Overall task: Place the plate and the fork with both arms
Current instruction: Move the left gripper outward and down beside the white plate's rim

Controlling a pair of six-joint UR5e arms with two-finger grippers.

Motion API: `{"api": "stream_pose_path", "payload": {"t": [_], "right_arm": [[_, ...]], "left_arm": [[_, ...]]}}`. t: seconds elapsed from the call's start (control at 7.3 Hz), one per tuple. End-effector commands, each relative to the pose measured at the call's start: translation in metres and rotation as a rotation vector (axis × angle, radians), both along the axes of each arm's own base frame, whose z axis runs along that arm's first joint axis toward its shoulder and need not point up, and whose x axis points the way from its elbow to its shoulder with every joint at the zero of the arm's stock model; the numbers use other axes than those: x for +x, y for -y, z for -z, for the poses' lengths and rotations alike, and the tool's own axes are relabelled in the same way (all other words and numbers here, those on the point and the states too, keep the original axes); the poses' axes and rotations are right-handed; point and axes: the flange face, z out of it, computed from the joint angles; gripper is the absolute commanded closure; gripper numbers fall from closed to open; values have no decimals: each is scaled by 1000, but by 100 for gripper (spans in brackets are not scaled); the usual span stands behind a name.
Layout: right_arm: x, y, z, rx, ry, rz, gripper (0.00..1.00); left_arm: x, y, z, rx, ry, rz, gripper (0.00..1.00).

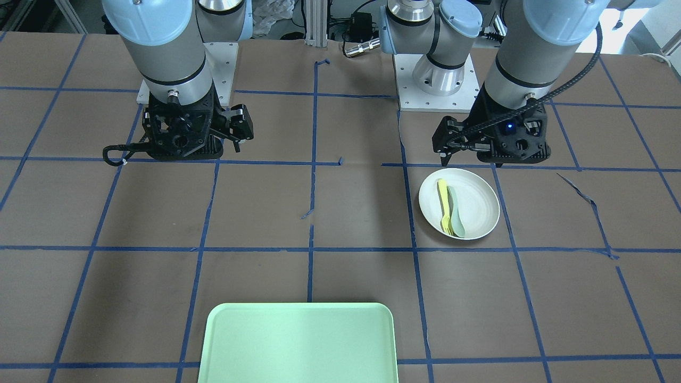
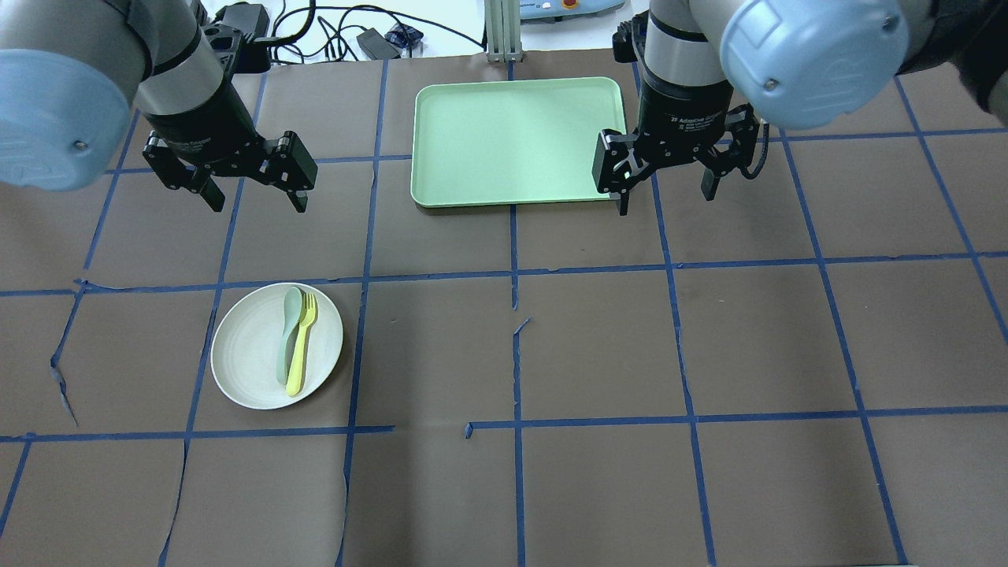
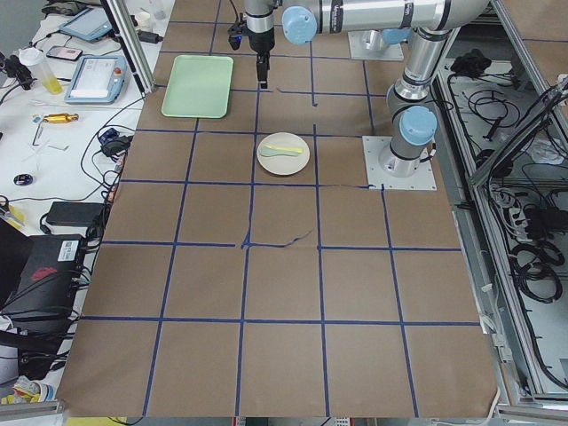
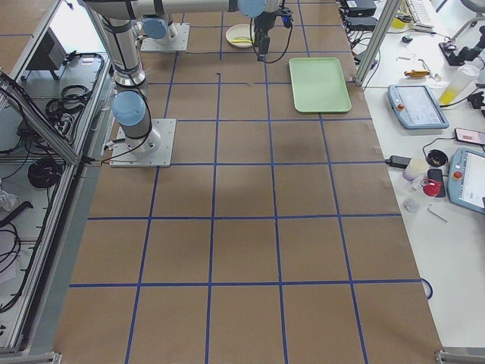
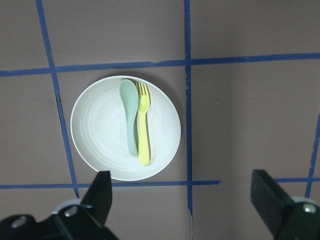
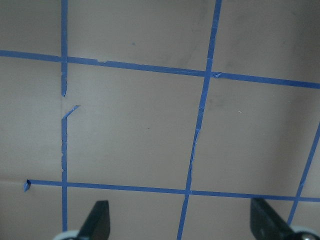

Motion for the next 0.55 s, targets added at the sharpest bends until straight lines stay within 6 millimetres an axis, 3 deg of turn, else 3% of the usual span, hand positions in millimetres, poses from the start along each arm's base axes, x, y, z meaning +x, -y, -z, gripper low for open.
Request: {"api": "stream_pose_path", "payload": {"t": [0.0, 0.14, 0.41], "right_arm": [[0, 1, 3, 3, -2, 0, 0], [0, 1, 3, 5, -2, 0, 0], [-5, 5, 5, 5, -2, 10, 0]], "left_arm": [[25, 3, 4, 1, 2, -38, 0], [40, 3, 11, 17, 2, -52, 0], [96, 0, 36, 71, -21, -5, 0]]}}
